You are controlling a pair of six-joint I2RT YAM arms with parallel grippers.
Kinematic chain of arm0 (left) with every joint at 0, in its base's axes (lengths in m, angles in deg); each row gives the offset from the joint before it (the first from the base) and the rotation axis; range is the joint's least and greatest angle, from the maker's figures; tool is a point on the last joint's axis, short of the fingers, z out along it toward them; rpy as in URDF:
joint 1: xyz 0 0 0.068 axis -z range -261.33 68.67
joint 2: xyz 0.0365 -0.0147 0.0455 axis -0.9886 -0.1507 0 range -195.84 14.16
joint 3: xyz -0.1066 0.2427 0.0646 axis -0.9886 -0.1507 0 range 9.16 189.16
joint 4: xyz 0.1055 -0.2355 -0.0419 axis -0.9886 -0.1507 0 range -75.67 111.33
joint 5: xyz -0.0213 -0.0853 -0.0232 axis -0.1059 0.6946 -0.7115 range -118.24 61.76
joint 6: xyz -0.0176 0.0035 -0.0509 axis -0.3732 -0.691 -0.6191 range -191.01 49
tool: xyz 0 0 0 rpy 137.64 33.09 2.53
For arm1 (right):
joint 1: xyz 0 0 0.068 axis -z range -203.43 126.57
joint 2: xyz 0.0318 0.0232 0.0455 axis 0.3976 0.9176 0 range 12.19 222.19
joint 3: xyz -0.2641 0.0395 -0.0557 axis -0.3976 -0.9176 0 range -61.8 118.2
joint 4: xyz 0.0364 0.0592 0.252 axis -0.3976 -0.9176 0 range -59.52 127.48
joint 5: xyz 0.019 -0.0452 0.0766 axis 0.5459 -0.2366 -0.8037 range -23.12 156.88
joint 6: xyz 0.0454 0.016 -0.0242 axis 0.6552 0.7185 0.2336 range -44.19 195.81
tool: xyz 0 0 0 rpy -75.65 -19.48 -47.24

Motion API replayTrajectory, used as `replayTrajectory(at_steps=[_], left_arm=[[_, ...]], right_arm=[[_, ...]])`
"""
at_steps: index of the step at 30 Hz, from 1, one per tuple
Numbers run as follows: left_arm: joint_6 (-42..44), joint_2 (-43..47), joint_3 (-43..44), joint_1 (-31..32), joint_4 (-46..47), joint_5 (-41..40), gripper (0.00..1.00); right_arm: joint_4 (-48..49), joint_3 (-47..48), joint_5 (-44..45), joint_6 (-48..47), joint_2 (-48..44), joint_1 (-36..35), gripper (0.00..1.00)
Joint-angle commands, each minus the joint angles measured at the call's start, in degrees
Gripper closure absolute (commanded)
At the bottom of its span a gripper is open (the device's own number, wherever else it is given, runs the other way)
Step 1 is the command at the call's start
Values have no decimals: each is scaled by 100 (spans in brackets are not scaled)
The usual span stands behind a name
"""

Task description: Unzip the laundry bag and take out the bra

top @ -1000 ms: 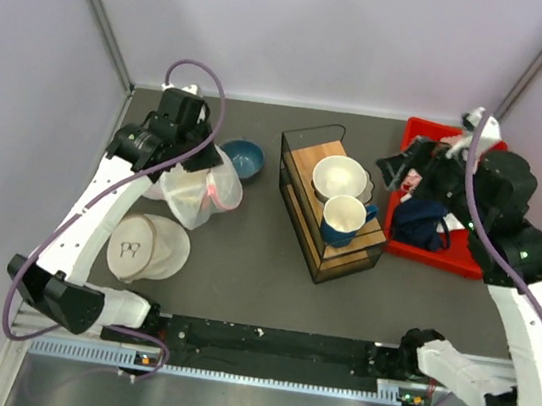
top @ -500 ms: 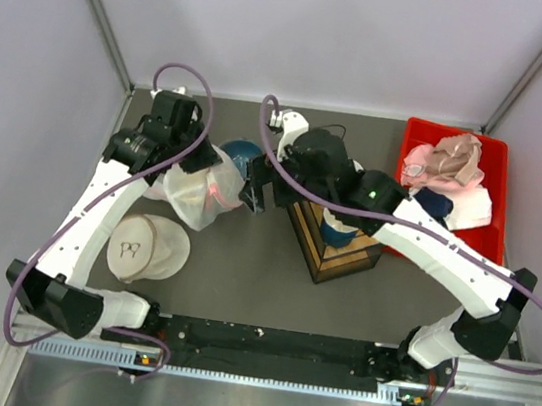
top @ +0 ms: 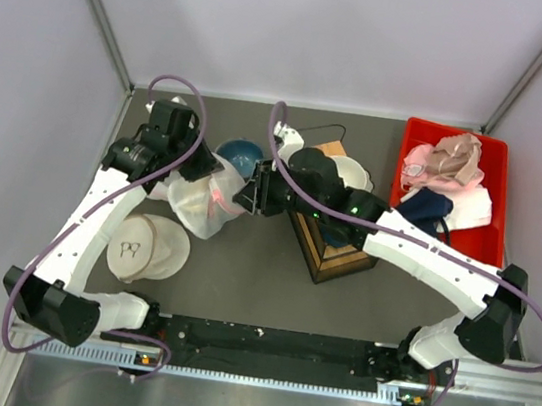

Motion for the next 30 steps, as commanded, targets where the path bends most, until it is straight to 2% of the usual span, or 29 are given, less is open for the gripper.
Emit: replayTrajectory(at_steps=[1,5,9,12,22,28,30], left_arm=[[-156,216,-12,-29,391,82,100],[-227,251,-39,-29,391,108,100],[-262,269,-21,-29,356,82,100],[-254,313,-13,-38,338,38,100],[-139,418,31,-100,277,11,100],[-34,506,66,-117,215,-24,100],[1,524,93,-135,189,-15,100]], right_arm=[[886,1,-333,485,17,-39,67],[1265,-114,-676,801,96,-39,66],[1389,-140,-896,1038,281,-48,52],[1433,-175,-1001,1153,334,-39,48],[1608,-246,-1362,1320,501,-39,46],[1529,26,-1476,1074,747,-30,45],[1503,97,-1503,1039,852,-21,41]])
